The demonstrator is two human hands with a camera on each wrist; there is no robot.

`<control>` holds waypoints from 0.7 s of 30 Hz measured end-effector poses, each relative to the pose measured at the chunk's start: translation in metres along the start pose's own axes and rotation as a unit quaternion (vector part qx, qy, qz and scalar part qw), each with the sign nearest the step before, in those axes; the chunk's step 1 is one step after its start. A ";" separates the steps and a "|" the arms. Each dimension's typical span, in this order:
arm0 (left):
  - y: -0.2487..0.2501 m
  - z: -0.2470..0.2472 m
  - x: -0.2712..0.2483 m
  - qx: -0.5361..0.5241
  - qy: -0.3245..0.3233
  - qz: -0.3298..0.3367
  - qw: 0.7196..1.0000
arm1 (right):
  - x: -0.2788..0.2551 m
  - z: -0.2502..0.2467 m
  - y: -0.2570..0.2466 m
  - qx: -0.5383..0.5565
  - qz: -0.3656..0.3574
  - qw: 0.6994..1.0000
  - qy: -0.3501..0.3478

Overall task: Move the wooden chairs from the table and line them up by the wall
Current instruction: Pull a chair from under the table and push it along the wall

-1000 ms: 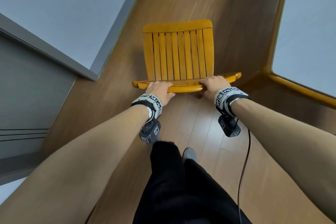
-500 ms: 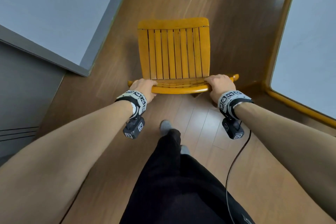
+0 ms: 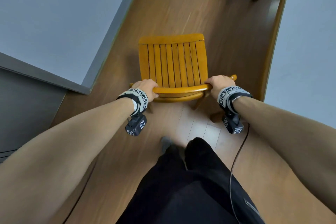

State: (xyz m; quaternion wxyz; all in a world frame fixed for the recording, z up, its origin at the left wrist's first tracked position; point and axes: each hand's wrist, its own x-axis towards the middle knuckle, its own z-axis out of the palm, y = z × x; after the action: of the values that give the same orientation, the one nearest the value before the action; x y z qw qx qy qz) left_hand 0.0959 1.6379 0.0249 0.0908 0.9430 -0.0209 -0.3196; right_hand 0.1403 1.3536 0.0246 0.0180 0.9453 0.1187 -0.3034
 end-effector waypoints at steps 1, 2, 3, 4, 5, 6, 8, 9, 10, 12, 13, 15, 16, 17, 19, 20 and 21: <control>-0.001 -0.009 0.007 -0.002 0.004 -0.007 1.000 | 0.008 -0.009 0.001 -0.001 -0.003 1.000 -0.001; -0.002 -0.019 0.014 -0.004 0.009 -0.016 1.000 | 0.016 -0.018 0.002 0.001 -0.007 1.000 0.000; -0.003 -0.027 0.021 -0.008 0.015 -0.023 1.000 | 0.024 -0.026 0.003 0.001 -0.012 1.000 0.000; -0.004 -0.037 0.028 -0.013 0.020 -0.031 0.999 | 0.032 -0.035 0.004 -0.001 -0.017 1.000 0.002; -0.005 -0.046 0.037 -0.015 0.025 -0.039 0.999 | 0.041 -0.045 0.005 -0.005 -0.022 1.000 0.004; -0.005 -0.055 0.047 -0.019 0.030 -0.047 0.998 | 0.052 -0.055 0.008 -0.011 -0.029 0.999 0.007; -0.006 -0.071 0.065 -0.031 0.039 -0.062 0.997 | 0.074 -0.074 0.014 -0.022 -0.046 0.999 0.008; -0.006 -0.079 0.076 -0.037 0.043 -0.070 0.996 | 0.087 -0.085 0.017 -0.027 -0.054 0.998 0.007; -0.004 -0.087 0.087 -0.040 0.044 -0.078 0.995 | 0.101 -0.095 0.022 -0.032 -0.062 0.998 0.005; 0.002 -0.106 0.108 -0.045 0.046 -0.092 0.994 | 0.129 -0.117 0.033 -0.042 -0.075 0.996 0.008; 0.006 -0.115 0.118 -0.049 0.049 -0.098 0.993 | 0.142 -0.128 0.039 -0.045 -0.080 0.996 0.009; 0.014 -0.134 0.136 -0.058 0.053 -0.109 0.991 | 0.167 -0.150 0.050 -0.048 -0.095 0.994 0.010; 0.018 -0.143 0.145 -0.057 0.054 -0.114 0.990 | 0.180 -0.161 0.056 -0.053 -0.102 0.993 0.014; 0.021 -0.151 0.155 -0.055 0.055 -0.118 0.990 | 0.193 -0.172 0.061 -0.061 -0.110 0.992 0.015; 0.028 -0.167 0.173 -0.047 0.058 -0.122 0.990 | 0.217 -0.191 0.074 -0.074 -0.124 0.989 0.019; 0.031 -0.175 0.182 -0.042 0.059 -0.125 0.990 | 0.229 -0.202 0.079 -0.081 -0.132 0.988 0.022; 0.033 -0.183 0.191 -0.038 0.057 -0.127 0.990 | 0.241 -0.212 0.082 -0.088 -0.137 0.986 0.024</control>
State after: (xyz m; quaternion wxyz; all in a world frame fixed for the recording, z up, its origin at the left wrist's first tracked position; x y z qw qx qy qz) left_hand 0.3594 1.6155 0.0590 0.0861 0.9504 0.1164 -0.2752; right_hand 0.4704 1.3477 0.0549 0.0563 0.9219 0.2732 -0.2687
